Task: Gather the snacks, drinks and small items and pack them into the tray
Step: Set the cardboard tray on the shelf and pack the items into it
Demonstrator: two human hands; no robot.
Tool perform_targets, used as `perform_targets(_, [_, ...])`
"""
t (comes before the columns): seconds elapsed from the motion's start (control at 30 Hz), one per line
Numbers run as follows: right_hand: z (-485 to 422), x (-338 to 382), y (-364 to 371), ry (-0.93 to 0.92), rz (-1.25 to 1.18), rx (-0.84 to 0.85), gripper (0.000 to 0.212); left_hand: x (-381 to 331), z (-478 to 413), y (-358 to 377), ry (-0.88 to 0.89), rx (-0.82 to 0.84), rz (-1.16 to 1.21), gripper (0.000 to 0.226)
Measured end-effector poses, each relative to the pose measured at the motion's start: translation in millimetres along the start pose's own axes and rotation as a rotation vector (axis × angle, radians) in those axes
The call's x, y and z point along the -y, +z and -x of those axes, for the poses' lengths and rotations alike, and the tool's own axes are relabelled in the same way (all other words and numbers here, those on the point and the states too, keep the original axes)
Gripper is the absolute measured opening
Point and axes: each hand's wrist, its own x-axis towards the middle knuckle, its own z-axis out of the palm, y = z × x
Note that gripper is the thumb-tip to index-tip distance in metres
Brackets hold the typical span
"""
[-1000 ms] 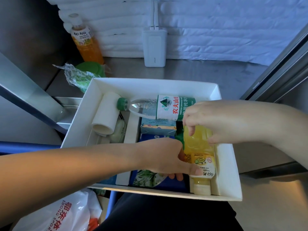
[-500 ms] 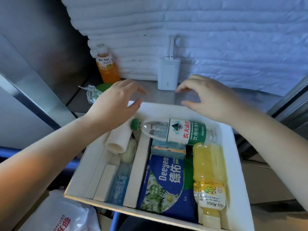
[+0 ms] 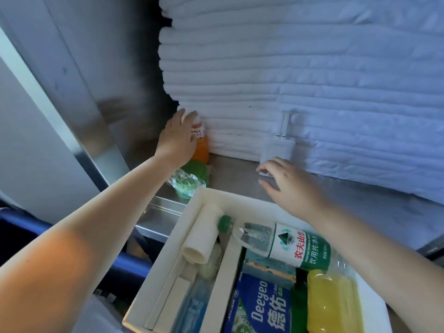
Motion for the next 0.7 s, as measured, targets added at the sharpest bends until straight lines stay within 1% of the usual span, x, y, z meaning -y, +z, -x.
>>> perform_targets(0.07, [0,0,1,-0.01,-0.002,0.001,0.022,3,-10,4,0.009,0.055,0.018,0.056])
perform_targets(0.13, [0,-1,2,-0.012,0.001,-0.005,0.021,3,-16,7,0.025,0.069,0.066,0.053])
perform_targets(0.33, [-1,-4,5,0.002,-0.014,0.009,0.02,-5,-17,9,0.051,-0.07,0.121,0.034])
perform_targets(0.5, [-1,-3,3,0.004,-0.022,0.012,0.02,-12,-12,4,0.126,-0.084,0.164,0.031])
perform_targets(0.63, [-1,-3,1,-0.006,-0.045,0.001,0.021,-23,-5,-10,0.131,-0.155,0.309,0.027])
perform_targets(0.7, [0,-2,0,-0.008,-0.069,-0.025,0.022,-33,0,-22,0.152,-0.164,0.395,0.025])
